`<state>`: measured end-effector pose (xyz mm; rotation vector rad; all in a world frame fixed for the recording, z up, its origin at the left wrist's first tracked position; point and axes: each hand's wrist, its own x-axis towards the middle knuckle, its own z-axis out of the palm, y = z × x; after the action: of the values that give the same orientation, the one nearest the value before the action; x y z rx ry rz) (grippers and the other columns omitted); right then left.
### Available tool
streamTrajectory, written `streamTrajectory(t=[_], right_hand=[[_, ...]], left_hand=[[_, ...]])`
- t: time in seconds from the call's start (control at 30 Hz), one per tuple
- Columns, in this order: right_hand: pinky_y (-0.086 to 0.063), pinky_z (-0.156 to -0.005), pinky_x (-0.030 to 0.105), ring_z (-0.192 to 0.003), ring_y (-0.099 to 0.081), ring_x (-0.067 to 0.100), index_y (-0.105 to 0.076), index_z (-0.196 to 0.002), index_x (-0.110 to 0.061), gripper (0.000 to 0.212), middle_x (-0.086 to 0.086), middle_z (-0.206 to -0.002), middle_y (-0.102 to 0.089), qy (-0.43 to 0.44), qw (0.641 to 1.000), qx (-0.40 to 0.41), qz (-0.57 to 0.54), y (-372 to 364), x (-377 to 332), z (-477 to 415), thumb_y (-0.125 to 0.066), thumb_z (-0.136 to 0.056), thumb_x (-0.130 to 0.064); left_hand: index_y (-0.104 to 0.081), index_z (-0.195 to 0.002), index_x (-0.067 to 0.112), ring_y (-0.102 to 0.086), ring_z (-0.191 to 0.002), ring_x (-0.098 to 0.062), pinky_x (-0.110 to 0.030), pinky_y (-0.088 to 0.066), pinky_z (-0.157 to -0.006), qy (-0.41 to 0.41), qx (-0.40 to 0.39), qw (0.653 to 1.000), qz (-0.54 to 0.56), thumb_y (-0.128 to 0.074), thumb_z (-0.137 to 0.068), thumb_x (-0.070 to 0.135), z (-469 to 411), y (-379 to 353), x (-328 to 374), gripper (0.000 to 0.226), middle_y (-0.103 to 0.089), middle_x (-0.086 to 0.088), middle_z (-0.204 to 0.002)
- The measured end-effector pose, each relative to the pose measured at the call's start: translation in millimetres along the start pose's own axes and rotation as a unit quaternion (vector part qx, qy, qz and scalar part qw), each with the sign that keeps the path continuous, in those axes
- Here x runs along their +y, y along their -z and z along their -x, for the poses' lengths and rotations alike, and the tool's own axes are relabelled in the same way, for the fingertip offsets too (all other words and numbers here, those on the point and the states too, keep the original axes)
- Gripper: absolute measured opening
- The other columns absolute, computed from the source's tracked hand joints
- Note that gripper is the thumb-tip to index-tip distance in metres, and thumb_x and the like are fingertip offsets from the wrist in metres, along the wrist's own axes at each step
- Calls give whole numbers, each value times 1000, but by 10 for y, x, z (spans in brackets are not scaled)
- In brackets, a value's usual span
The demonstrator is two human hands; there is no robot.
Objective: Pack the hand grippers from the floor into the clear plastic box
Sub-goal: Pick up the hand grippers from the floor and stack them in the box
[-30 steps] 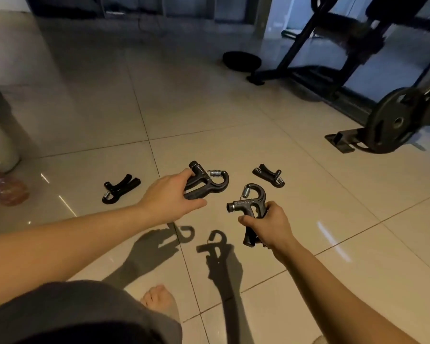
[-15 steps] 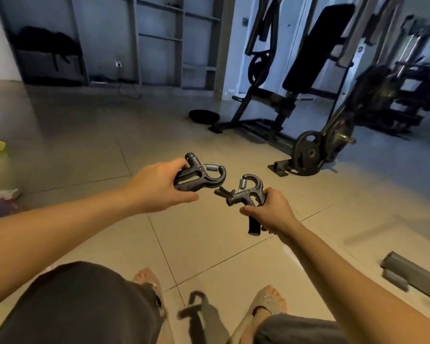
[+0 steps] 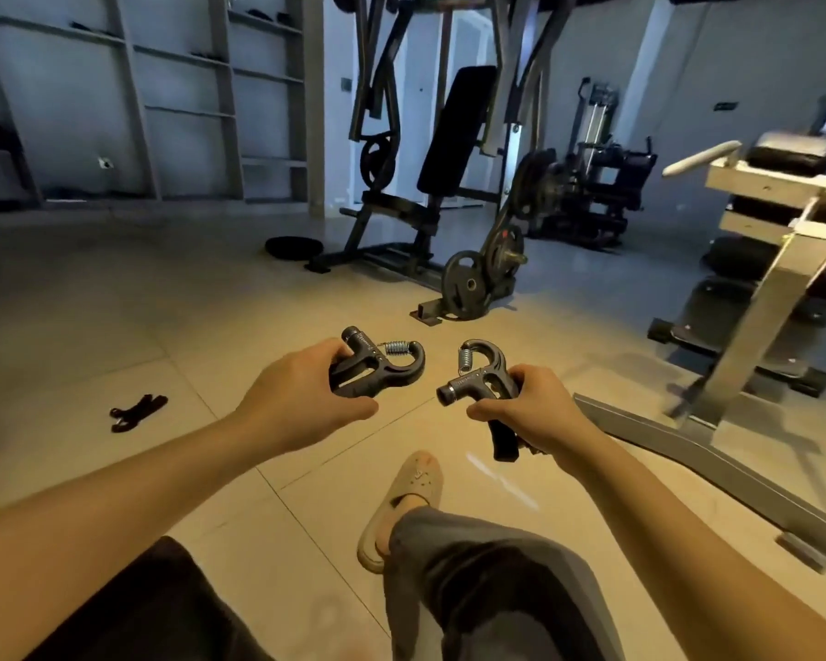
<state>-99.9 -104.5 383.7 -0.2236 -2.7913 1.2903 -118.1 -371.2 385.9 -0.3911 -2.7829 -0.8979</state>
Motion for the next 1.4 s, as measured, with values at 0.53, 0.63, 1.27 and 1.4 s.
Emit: streamTrajectory(t=[0.53,0.63,1.27,1.4], right_hand=[[-60,-70,34,-84,-68,22,-60,-99,-20,33,5,-90,-68,-90,988,117,41,1337,792,2444,-84,-78,-27],[-61,-78,41,-85,-69,24,-60,-99,-21,32,6,-90,-69,-122,983,126,45,1563,1015,2846,-84,-79,-28],[-59,-83,42,-85,-72,29,-65,-105,-6,42,19,-98,-70,-245,954,169,-24,2416,2492,4292,-87,-73,-24],[-61,-85,43,-88,-72,30,-64,-105,-8,44,18,-99,-70,-248,952,177,-21,2589,2708,4205,-88,-73,-25]], left_hand=[[-57,-113,33,-66,-76,-11,-37,-59,-70,-183,-138,973,21,-82,-73,49,1112,-648,1656,50,-68,8,-96],[-56,-113,33,-66,-72,-12,-36,-59,-68,-220,-165,961,14,-82,-73,50,1285,-835,1996,50,-67,10,-93],[-56,-113,30,-63,-77,-8,-25,-51,-64,-301,-304,904,8,-81,-74,51,2279,-2053,3383,51,-64,10,-94],[-56,-112,30,-62,-77,-8,-24,-50,-64,-307,-308,900,21,-81,-74,50,2182,-2287,3619,49,-63,11,-93]])
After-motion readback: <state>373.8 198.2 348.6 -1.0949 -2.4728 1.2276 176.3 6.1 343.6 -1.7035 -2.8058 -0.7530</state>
